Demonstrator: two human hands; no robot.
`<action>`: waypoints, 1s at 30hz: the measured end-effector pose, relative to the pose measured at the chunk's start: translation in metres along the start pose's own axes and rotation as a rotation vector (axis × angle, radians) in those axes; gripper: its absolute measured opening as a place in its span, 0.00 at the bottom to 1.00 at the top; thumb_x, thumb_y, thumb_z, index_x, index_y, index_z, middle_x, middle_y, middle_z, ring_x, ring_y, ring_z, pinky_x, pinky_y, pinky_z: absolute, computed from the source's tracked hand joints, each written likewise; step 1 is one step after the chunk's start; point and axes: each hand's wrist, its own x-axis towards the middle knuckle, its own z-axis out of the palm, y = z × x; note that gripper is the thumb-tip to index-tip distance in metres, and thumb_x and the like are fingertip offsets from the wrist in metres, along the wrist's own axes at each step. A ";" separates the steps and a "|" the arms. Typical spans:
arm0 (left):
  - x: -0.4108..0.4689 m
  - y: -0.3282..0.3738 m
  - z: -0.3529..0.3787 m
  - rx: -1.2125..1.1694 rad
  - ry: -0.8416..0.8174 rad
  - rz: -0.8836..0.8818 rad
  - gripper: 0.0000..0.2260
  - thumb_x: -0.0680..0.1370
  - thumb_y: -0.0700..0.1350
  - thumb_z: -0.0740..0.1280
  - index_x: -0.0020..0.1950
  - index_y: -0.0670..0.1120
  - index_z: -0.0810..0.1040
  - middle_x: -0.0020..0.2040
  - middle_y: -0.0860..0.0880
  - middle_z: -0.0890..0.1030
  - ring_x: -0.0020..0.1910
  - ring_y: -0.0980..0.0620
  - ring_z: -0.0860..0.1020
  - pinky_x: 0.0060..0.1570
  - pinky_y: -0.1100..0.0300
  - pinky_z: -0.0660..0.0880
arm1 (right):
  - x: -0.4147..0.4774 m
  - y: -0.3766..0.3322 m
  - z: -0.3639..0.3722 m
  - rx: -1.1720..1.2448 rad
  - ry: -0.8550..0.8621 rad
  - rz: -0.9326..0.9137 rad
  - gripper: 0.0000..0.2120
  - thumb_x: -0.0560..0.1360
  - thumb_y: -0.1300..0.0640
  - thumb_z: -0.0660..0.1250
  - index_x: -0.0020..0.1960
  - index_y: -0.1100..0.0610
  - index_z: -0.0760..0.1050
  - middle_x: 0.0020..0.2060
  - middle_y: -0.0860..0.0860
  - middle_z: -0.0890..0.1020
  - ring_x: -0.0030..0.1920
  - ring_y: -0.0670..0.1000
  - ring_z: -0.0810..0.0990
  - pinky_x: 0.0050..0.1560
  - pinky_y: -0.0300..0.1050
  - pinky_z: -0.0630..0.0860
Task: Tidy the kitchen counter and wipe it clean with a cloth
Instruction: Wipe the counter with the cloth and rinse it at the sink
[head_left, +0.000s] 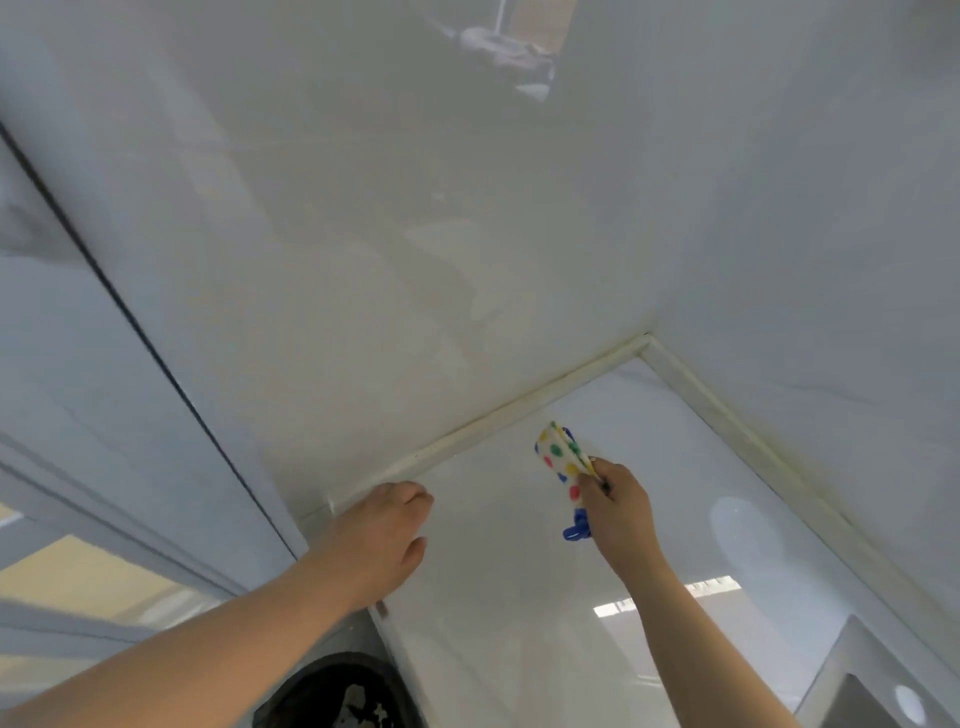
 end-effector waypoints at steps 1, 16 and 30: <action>0.017 0.008 0.001 0.013 -0.010 0.006 0.22 0.81 0.50 0.57 0.75 0.45 0.62 0.73 0.49 0.64 0.70 0.50 0.65 0.68 0.60 0.62 | 0.016 0.006 -0.015 -0.027 0.036 0.003 0.13 0.76 0.64 0.54 0.43 0.51 0.75 0.42 0.65 0.76 0.24 0.54 0.80 0.34 0.58 0.81; 0.172 0.048 0.050 0.124 -0.127 -0.018 0.29 0.73 0.59 0.53 0.63 0.42 0.79 0.63 0.43 0.78 0.58 0.44 0.80 0.52 0.50 0.79 | 0.212 0.075 -0.109 -0.631 0.438 -0.062 0.13 0.78 0.62 0.57 0.55 0.62 0.77 0.49 0.57 0.74 0.46 0.61 0.75 0.38 0.48 0.73; 0.170 0.045 0.061 0.233 -0.021 0.018 0.28 0.66 0.61 0.72 0.58 0.43 0.82 0.61 0.45 0.80 0.56 0.48 0.78 0.49 0.53 0.79 | 0.181 0.105 -0.053 -0.516 0.475 -0.211 0.18 0.71 0.65 0.65 0.60 0.57 0.79 0.52 0.56 0.78 0.52 0.60 0.75 0.45 0.50 0.76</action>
